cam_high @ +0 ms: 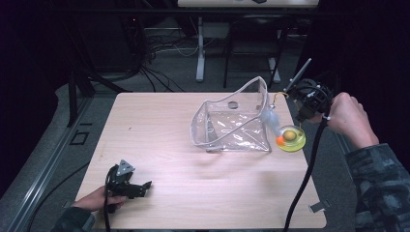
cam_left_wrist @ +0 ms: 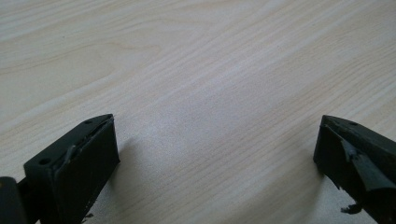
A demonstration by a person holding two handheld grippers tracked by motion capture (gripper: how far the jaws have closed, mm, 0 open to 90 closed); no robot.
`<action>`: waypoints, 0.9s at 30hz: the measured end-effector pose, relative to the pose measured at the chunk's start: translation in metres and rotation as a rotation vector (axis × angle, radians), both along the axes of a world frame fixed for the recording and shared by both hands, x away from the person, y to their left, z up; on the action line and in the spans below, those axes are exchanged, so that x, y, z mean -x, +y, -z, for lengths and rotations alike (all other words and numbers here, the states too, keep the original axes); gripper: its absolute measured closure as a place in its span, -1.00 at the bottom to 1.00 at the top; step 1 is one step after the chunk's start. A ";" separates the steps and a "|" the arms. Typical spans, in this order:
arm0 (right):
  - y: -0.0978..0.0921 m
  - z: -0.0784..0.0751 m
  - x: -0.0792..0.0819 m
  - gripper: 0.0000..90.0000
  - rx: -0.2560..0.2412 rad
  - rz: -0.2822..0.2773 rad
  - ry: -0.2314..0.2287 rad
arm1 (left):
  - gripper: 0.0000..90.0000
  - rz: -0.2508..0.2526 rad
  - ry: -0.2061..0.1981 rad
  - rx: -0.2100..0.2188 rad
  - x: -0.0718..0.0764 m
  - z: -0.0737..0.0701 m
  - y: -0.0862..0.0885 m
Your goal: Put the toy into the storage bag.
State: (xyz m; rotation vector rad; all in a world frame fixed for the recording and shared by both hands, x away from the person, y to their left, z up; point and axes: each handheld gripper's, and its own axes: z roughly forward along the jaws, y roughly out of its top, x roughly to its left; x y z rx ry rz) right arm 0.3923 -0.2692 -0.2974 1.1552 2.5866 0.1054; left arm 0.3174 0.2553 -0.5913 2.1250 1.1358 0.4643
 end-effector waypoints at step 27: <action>-0.005 -0.036 -0.033 0.95 -0.027 0.051 -0.033 | -1.00 0.000 0.000 0.000 0.000 0.000 0.000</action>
